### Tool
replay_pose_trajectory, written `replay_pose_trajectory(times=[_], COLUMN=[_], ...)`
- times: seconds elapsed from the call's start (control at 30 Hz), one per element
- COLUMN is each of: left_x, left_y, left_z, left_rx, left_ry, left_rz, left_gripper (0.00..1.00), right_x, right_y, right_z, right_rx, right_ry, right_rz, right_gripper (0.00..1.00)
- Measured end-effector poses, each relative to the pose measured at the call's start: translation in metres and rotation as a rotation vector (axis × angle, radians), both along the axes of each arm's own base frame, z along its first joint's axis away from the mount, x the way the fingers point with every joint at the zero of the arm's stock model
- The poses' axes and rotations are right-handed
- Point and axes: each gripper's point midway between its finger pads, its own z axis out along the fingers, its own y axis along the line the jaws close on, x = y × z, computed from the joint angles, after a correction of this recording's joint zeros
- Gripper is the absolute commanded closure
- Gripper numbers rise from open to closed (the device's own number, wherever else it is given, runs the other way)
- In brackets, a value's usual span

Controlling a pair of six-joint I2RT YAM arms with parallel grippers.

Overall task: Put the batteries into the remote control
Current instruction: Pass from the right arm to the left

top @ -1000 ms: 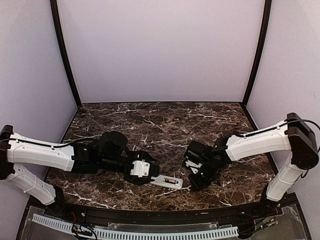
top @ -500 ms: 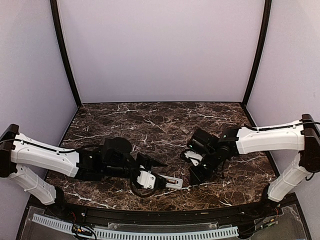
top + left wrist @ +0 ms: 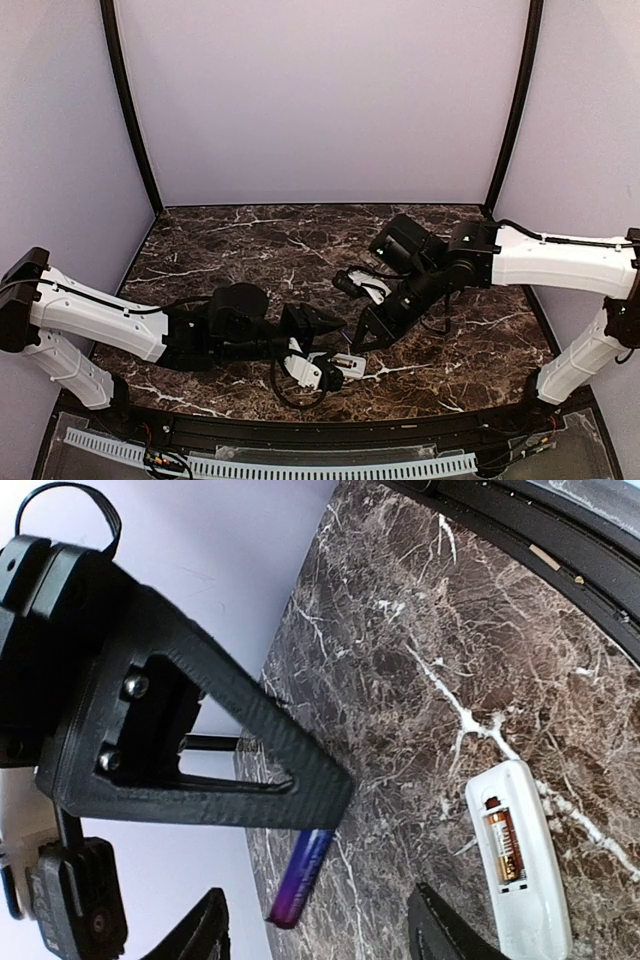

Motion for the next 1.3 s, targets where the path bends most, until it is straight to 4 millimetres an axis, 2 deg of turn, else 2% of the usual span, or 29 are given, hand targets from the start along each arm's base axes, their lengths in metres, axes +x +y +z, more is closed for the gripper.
replay_pose_trajectory(times=[0.17,0.23,0.33,0.57,0.63,0.8,0.97,1.17,1.3], left_x=[0.008,0.009,0.011,0.012,0.013,0.012,0.009,0.011,0.012], left_y=[0.0,0.001,0.001,0.0,0.0,-0.001,-0.003,-0.002,-0.002], left_z=[0.008,0.007,0.005,0.0,-0.001,0.0,0.001,-0.003,-0.003], left_rx=[-0.018,-0.016,-0.006,0.007,0.008,0.004,0.0,0.01,0.001], left_ry=[-0.05,-0.059,-0.07,-0.08,-0.082,-0.082,-0.091,-0.088,-0.067], left_rz=[0.031,0.039,0.041,0.043,0.046,0.046,0.045,0.065,0.09], left_gripper=[0.43,0.48,0.62,0.67,0.75,0.83,0.99,1.0,1.0], right_x=[-0.008,-0.009,-0.01,-0.011,-0.011,-0.011,-0.009,-0.006,-0.004], right_y=[-0.001,-0.001,0.002,0.004,0.004,0.004,0.003,0.002,0.002], right_z=[-0.006,-0.006,-0.002,0.001,0.001,0.0,0.0,0.0,0.001], right_rx=[-0.03,-0.033,-0.021,-0.014,-0.015,-0.015,-0.022,-0.032,-0.031], right_ry=[0.025,0.028,0.025,0.024,0.024,0.021,0.014,0.0,-0.012], right_rz=[0.023,0.024,0.031,0.036,0.036,0.034,0.028,0.017,0.015], right_gripper=[1.0,1.0,1.0,1.0,1.0,1.0,1.0,1.0,0.71])
